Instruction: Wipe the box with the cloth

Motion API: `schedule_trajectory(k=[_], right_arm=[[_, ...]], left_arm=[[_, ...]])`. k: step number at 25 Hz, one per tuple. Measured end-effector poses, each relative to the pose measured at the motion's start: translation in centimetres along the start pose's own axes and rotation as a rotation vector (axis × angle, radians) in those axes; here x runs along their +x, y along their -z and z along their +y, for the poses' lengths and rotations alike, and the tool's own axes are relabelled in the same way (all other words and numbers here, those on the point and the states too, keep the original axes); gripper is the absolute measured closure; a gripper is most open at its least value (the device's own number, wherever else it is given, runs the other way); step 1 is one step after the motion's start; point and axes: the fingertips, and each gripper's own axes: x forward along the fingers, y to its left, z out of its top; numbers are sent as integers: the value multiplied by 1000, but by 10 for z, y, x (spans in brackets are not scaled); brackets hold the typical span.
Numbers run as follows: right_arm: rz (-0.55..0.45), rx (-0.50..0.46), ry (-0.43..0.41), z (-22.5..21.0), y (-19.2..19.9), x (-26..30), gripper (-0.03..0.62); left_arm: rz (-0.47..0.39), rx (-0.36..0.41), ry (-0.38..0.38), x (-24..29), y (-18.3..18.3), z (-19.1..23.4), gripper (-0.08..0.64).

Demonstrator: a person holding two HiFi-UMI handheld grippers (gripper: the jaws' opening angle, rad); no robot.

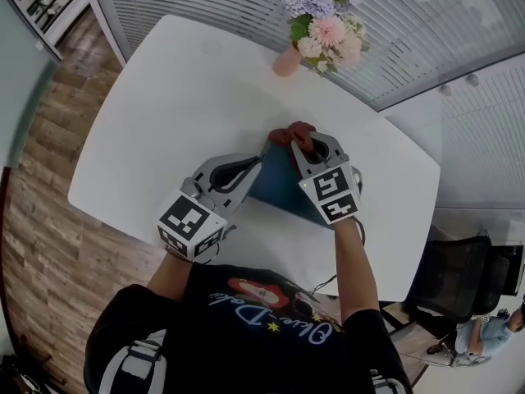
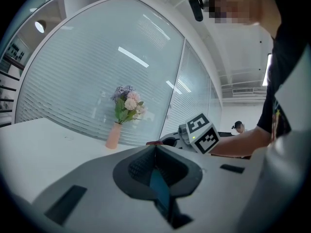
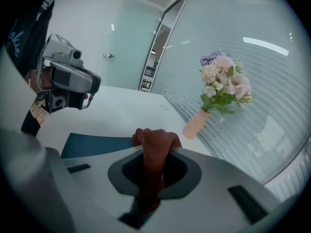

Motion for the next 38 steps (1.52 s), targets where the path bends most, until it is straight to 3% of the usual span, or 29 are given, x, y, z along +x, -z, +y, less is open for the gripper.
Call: schedule_trajectory(k=[5,24,38], right_arm=[[-9,65,21,-10,17,-9,560],[110,127,182,-51,105,-63,560],[193,196,282,-70,149,-93,560]], left_arm=[[15,4,19,8,4,-4,557],[74,55,59,24,7,-36,557],[64,67,63,21,0,-41,557]])
